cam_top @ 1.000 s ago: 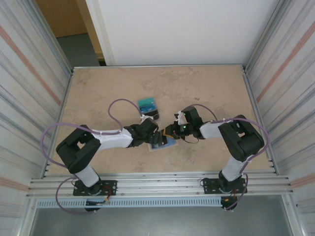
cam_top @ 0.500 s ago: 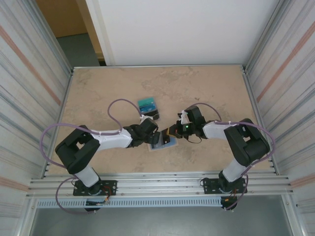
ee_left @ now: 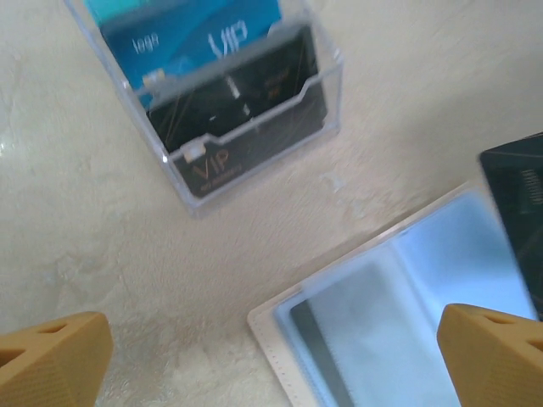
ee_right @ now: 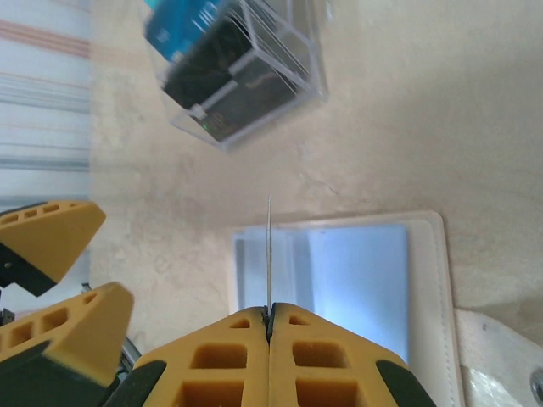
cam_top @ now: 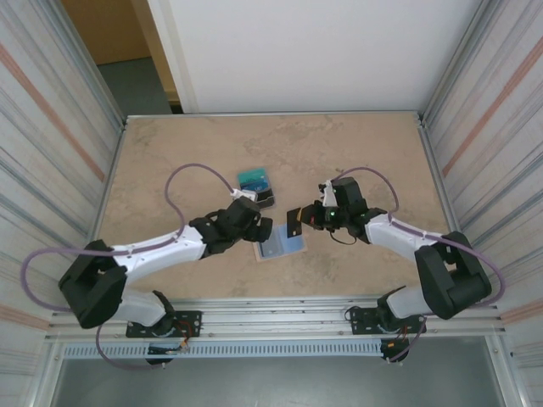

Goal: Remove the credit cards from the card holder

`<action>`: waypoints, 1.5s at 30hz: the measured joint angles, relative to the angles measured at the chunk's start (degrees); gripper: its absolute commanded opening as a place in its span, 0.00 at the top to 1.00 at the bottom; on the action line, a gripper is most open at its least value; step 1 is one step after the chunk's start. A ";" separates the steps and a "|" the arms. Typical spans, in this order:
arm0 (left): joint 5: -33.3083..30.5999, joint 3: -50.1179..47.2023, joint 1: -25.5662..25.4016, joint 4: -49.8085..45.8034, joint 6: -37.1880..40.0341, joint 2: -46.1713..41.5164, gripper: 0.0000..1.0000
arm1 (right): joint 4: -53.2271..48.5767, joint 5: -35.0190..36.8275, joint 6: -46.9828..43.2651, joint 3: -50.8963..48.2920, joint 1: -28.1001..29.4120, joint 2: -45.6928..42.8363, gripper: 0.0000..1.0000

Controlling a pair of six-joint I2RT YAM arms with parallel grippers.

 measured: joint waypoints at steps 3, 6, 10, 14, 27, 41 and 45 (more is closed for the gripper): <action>1.92 -0.42 1.05 2.64 -0.48 -3.78 0.01 | 3.41 1.03 0.61 -0.28 0.00 -1.70 0.97; 5.66 -2.21 3.37 7.28 -1.40 -7.30 0.01 | 7.78 1.14 1.81 -0.31 0.00 -2.62 0.97; 12.59 -4.22 7.04 13.35 -2.86 -9.86 0.01 | 13.70 0.09 3.50 -0.42 0.00 -2.67 0.96; 18.97 -4.44 9.16 17.86 -3.78 -10.19 0.11 | 20.46 -2.23 5.60 -0.85 0.00 -2.62 0.96; 34.10 -4.52 12.04 28.41 -6.95 -8.90 0.40 | 35.76 -9.03 11.69 -1.22 1.64 1.05 0.95; 39.01 -5.75 13.38 33.00 -9.90 -7.98 0.54 | 39.87 -10.03 13.55 -0.22 3.93 1.42 0.95; 39.58 -6.29 13.46 33.51 -10.36 -7.96 0.59 | 40.11 -9.79 13.55 -0.22 3.93 1.40 0.95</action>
